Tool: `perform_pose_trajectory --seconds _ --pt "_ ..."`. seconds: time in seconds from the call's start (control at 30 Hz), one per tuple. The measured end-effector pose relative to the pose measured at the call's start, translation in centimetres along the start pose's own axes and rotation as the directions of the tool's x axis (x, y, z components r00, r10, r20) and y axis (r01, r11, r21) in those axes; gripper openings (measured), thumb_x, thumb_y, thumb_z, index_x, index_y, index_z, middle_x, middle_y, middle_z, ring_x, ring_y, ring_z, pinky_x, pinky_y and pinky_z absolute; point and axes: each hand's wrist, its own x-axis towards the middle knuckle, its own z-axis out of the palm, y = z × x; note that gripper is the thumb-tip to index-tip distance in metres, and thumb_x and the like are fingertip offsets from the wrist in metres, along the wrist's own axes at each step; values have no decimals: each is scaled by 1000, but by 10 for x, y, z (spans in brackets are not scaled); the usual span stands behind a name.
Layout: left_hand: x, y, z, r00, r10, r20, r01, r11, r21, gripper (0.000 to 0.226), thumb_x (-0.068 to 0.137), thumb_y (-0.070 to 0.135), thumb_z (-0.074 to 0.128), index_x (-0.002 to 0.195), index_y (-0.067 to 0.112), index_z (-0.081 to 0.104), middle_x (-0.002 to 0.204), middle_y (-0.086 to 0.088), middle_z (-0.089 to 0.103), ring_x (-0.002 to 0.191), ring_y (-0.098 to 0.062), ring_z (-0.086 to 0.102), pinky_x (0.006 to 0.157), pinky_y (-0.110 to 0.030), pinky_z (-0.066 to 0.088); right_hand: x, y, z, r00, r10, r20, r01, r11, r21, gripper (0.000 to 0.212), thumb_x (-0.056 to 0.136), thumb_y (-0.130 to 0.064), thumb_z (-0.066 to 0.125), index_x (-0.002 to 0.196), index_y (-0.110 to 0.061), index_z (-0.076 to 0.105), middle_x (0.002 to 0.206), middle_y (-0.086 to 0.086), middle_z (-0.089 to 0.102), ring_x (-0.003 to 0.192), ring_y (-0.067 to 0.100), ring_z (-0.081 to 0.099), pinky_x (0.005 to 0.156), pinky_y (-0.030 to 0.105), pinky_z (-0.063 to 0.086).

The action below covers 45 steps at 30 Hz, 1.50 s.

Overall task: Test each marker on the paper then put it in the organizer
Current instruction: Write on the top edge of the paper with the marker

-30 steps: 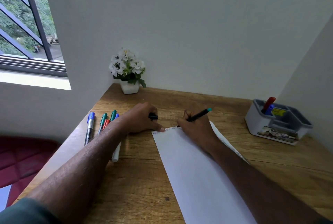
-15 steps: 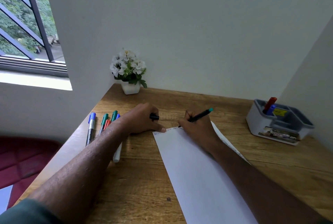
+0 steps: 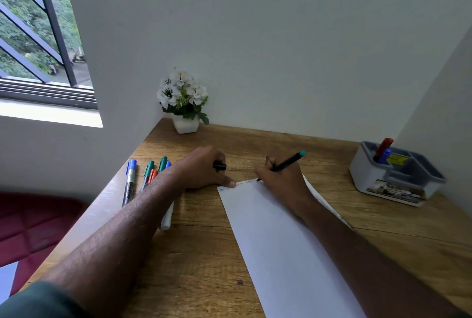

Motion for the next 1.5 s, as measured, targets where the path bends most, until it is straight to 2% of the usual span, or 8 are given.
perform_pose_trajectory --seconds 0.53,0.83,0.97,1.13,1.23,1.33,1.43,1.5 --pt "-1 1 -1 1000 -1 0 1 1000 -6 30 75 45 82 83 27 59 86 8 62 80 -8 56 63 -24 38 1 -1 0 1000 22 -13 -21 1000 20 29 77 -6 66 62 4 43 60 9 40 61 15 39 59 30 35" --pt "-2 1 0 1000 -4 -12 4 1000 2 31 74 46 83 80 28 59 83 9 61 76 -7 54 61 -24 36 1 -1 -1 1000 21 5 -21 1000 11 38 78 -3 64 55 -15 36 52 -2 34 50 7 34 49 17 30" --pt "-1 1 -1 1000 -8 -9 8 1000 -6 31 74 45 83 81 27 59 82 9 61 75 -6 53 60 -23 35 4 1 -5 999 30 -43 -25 994 108 25 81 -2 62 63 -2 45 54 -3 45 61 0 65 56 15 40" --pt "-8 9 -1 988 64 -142 -66 998 -14 15 91 37 67 94 22 65 90 6 63 81 -12 57 64 -24 38 0 -4 -7 995 -64 -71 74 987 141 12 86 -8 65 75 -10 62 66 -7 63 66 3 59 64 16 44" --pt "-12 15 3 962 144 -231 -185 969 -166 16 102 23 52 98 27 67 84 7 66 75 -11 58 67 -28 41 -7 -6 -10 992 -71 -104 95 963 250 16 86 -8 72 75 -19 71 79 -1 76 81 11 72 72 20 53" --pt "-19 22 6 955 181 -234 -244 930 -276 19 100 18 57 92 33 66 78 15 66 72 -1 58 68 -21 42 -15 -17 -15 996 -52 -73 75 926 369 18 91 1 61 82 -11 71 79 8 76 70 10 67 64 20 49" --pt "-23 29 6 948 157 -278 -284 814 -506 16 91 12 70 106 18 70 94 -3 74 88 -17 69 79 -33 56 -27 -35 -23 996 -84 -40 93 881 464 15 90 11 54 86 0 64 70 10 73 57 13 58 55 18 45" --pt "-27 35 4 930 182 -321 -347 724 -596 14 91 5 69 104 9 69 95 -14 74 83 -23 68 75 -29 55 -37 -45 -30 991 -126 -50 134 852 507 5 85 8 58 84 5 61 66 12 70 52 15 55 52 20 44"
